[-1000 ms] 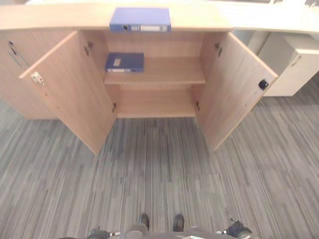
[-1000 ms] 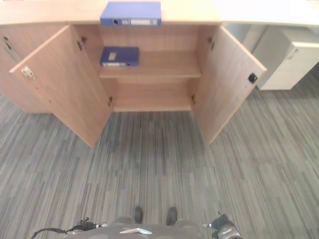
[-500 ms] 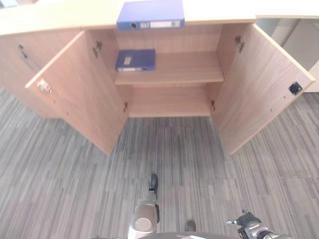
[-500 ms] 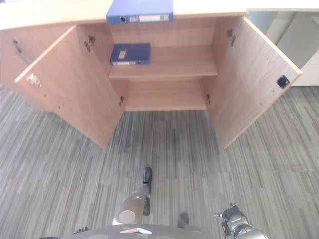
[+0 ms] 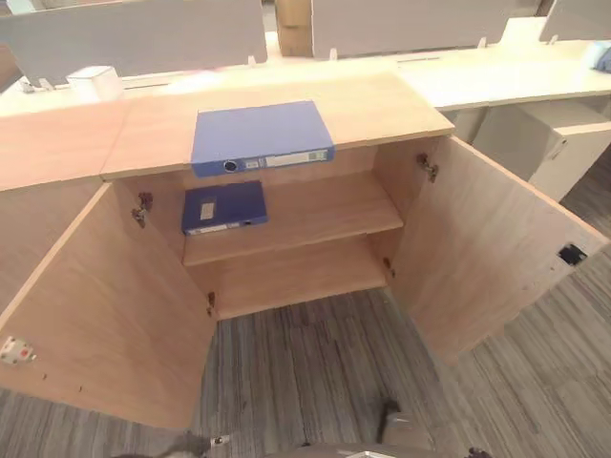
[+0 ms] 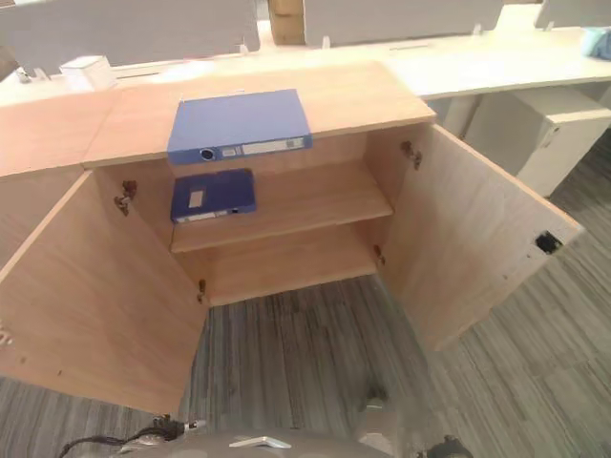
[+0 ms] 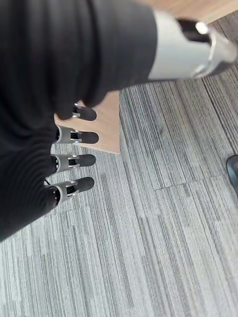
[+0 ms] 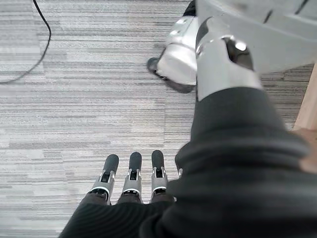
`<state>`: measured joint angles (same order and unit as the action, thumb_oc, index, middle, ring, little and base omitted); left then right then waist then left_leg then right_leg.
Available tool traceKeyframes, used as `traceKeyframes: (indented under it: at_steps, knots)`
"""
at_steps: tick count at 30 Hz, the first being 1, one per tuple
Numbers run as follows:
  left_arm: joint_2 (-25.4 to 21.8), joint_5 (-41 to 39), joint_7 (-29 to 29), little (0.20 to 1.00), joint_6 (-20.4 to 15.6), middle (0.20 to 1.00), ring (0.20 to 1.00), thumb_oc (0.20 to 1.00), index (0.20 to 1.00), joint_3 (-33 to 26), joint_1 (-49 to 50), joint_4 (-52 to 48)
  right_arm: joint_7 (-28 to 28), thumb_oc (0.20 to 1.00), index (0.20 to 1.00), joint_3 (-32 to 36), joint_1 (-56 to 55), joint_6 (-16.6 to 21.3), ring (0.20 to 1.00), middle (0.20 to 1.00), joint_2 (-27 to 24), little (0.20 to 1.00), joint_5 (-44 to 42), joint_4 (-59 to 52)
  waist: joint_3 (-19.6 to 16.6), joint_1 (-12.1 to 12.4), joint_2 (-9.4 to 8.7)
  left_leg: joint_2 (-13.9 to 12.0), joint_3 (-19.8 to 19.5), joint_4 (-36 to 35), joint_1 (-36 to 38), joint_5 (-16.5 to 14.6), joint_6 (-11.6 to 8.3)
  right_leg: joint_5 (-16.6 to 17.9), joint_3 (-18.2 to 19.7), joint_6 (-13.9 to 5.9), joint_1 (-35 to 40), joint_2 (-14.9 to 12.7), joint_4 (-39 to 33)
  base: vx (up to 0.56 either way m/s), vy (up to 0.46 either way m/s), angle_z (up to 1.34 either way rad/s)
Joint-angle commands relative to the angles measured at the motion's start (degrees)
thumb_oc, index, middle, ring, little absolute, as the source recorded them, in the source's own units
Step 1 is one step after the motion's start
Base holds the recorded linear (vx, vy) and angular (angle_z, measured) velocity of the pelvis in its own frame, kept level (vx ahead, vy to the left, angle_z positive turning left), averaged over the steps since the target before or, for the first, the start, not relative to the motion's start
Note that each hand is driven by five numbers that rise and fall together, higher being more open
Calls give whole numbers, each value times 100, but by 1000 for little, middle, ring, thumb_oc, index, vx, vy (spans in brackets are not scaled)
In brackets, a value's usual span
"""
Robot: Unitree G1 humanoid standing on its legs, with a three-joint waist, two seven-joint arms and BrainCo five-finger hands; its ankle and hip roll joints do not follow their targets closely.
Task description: Put the empty folder in the office cabinet
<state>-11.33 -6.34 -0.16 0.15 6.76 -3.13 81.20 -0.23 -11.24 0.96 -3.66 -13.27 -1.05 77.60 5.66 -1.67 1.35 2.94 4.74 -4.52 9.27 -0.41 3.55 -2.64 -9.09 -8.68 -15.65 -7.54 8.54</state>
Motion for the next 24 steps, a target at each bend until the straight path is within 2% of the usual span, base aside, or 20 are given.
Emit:
traceKeyframes:
  at_steps: [1,6,9,13,19,22,24]
  knots:
    - [-195,152,131,1000,-6,1000,1000,1000,1000,34,8,23,-102,1000,1000,72,300,75,1000,1000,-186,1000,-236,120,406,-5,-285,48,-264,-48,-121,-375,-327,717,159,70,870,204,-808,213,-95,74]
    - [-92,94,158,1000,-10,1000,1000,1000,1000,9,58,17,-131,1000,1000,45,204,91,1000,1000,-215,1000,-256,175,221,26,-301,-11,-403,82,2,-491,-347,738,94,173,1249,406,-1157,242,-158,59]
    - [26,124,130,1000,35,1000,1000,1000,1000,66,117,31,-155,1000,1000,104,163,88,1000,1000,-274,1000,-315,168,86,23,-288,-143,-399,368,9,-723,-413,524,59,282,1515,545,-1192,218,-158,10]
    - [81,131,118,1000,54,1000,1000,1000,1000,90,171,65,-189,1000,1000,134,154,112,1000,1000,-299,1000,-411,135,-61,-21,-243,-285,-345,270,219,-753,-500,338,71,363,1700,630,-1190,148,-72,-8]
    - [33,78,115,1000,59,1000,1000,1000,1000,70,166,54,-173,1000,1000,38,150,109,1000,1000,-304,1000,-348,157,-113,-19,-256,-360,-358,420,249,-831,-560,169,62,441,1815,685,-1121,80,-45,-7]
    - [-2,19,109,1000,30,1000,1000,1000,1000,92,97,-31,-177,1000,1000,-26,163,130,1000,1000,-307,1000,-336,102,11,6,-368,-307,-327,1451,-201,-849,-715,58,27,541,1887,658,-1047,6,-53,5]
    - [-32,-30,157,1000,6,1000,1000,1000,1000,132,21,-125,-233,1000,1000,-24,202,146,1000,1000,-352,1000,-351,98,195,41,-471,-376,-189,2124,-747,-679,-784,3,-17,580,1971,565,-1057,-88,-16,10]
